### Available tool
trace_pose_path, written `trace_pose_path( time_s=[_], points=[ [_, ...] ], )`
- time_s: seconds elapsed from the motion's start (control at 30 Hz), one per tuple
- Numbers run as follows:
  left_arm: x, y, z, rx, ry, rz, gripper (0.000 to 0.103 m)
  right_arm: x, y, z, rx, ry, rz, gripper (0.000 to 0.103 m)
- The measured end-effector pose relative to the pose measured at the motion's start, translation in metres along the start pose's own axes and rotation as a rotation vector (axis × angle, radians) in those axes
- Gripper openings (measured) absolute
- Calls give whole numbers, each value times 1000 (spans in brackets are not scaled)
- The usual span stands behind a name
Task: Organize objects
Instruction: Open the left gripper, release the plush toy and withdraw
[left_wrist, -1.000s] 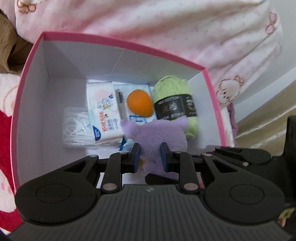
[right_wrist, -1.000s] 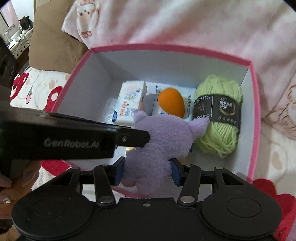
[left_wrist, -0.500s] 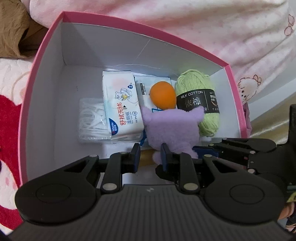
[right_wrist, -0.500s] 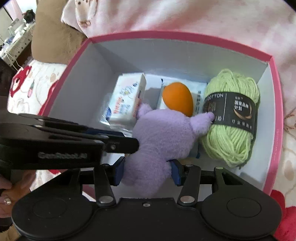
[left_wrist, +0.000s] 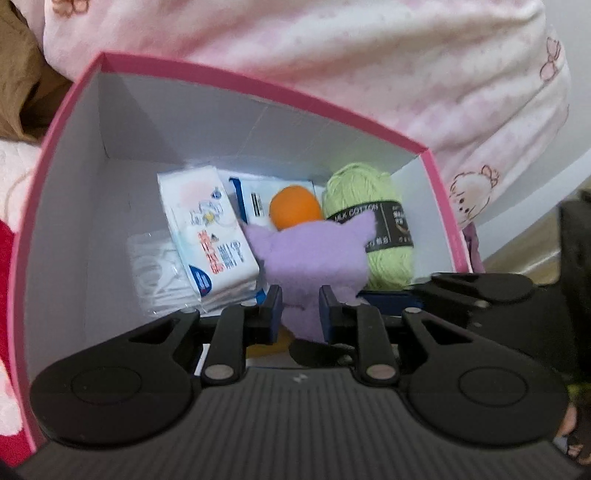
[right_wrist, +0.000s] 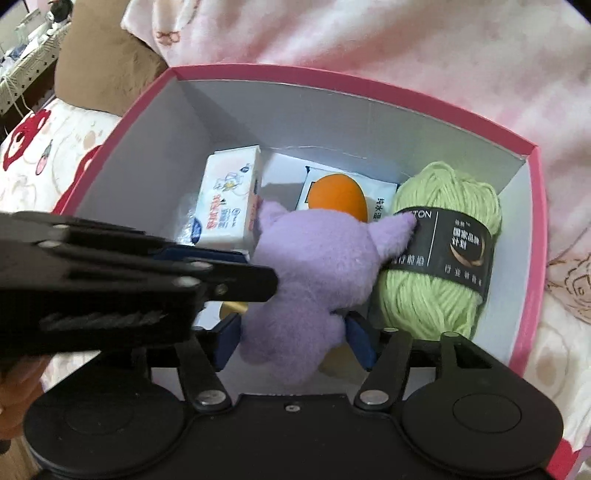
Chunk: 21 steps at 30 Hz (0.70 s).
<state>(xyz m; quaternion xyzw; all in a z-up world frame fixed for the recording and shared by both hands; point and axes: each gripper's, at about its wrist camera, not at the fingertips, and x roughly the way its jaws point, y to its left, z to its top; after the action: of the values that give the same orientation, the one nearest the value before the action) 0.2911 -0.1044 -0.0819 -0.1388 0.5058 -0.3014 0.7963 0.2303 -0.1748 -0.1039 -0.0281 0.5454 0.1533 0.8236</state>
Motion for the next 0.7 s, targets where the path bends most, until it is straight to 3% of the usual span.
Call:
trace_pose_path(
  time_s=[0.4,0.7],
  points=[
    [-23,-11,-4,60,1,81,20,-58,6,-31,63,-217,-22,69],
    [-81,-31,-9,140,-17,183,44,-93,28,-41,91,-280,-54,69]
  ],
)
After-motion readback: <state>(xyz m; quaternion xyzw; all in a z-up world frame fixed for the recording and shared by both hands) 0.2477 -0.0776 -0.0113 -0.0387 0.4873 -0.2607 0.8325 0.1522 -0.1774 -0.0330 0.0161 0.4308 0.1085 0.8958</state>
